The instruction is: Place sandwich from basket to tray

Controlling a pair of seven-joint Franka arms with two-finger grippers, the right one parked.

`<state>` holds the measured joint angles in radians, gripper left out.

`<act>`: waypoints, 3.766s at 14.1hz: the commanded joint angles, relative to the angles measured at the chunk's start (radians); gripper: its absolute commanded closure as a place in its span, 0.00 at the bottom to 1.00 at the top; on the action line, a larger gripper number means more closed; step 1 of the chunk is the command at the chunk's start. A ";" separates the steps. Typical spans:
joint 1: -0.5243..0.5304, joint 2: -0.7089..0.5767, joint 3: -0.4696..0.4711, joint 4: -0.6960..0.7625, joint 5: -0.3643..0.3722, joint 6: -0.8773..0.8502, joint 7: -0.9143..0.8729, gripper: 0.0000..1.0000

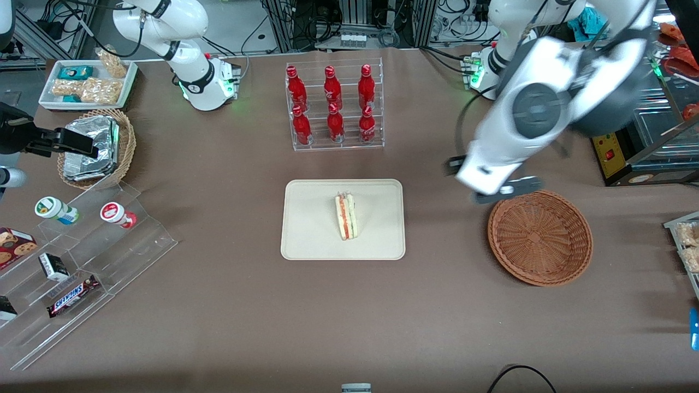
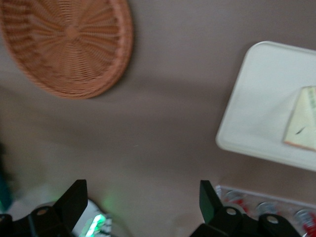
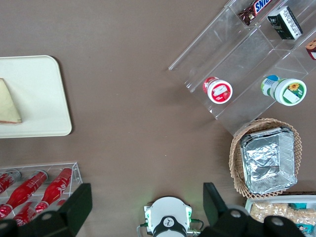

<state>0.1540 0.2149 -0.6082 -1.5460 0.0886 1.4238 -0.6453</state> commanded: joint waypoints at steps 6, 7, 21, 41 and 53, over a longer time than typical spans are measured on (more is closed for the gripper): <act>0.174 -0.043 0.001 0.173 0.057 -0.286 0.224 0.00; 0.179 -0.042 0.008 0.193 0.054 -0.293 0.224 0.00; 0.088 -0.081 0.239 0.190 0.030 -0.301 0.174 0.00; -0.117 -0.278 0.443 -0.163 -0.086 0.135 0.270 0.00; -0.126 -0.269 0.406 -0.137 -0.087 0.119 0.271 0.00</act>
<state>0.0371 -0.0244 -0.2061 -1.6672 -0.0140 1.5674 -0.3854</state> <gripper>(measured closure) 0.000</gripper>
